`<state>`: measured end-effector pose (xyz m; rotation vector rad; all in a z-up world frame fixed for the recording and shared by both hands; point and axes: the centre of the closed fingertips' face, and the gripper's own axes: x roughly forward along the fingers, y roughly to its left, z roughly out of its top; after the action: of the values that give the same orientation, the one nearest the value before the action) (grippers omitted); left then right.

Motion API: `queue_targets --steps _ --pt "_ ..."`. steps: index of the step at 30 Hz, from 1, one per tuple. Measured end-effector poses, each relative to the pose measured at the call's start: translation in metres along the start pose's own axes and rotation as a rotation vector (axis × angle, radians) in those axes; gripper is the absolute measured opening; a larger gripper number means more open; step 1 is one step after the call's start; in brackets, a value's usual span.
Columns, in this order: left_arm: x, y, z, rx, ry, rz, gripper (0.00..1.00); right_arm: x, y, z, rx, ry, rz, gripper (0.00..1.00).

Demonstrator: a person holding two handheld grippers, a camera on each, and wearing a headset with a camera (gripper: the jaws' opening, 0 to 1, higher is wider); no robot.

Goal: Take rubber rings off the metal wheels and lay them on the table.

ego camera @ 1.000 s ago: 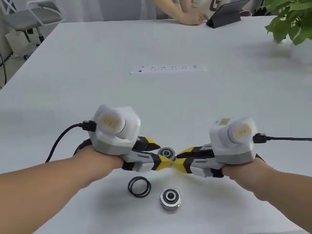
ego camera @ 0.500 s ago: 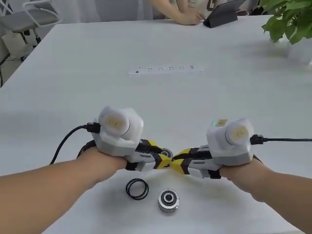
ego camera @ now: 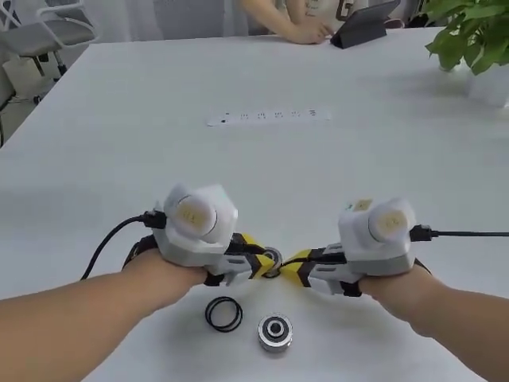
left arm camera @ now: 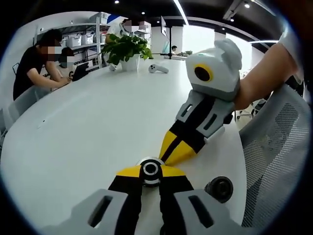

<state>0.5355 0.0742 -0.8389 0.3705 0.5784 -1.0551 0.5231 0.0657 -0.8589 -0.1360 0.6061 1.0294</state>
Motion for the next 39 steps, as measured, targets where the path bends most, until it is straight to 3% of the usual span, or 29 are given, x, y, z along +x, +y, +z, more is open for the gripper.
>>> queue_targets --steps 2,5,20,39 --pt "0.0 0.0 0.0 -0.001 0.0 0.001 0.07 0.0 -0.001 0.0 0.012 0.002 -0.006 0.0" --pt "-0.001 -0.001 -0.001 0.0 -0.003 0.004 0.07 -0.001 -0.001 0.001 0.102 -0.018 -0.01 0.0" --pt "-0.003 -0.004 -0.004 -0.001 -0.001 0.017 0.07 -0.008 -0.006 0.012 0.247 -0.102 -0.024 0.0" --pt "-0.003 -0.005 -0.004 0.001 0.019 0.036 0.07 -0.008 0.003 0.017 0.222 -0.103 0.0 0.0"
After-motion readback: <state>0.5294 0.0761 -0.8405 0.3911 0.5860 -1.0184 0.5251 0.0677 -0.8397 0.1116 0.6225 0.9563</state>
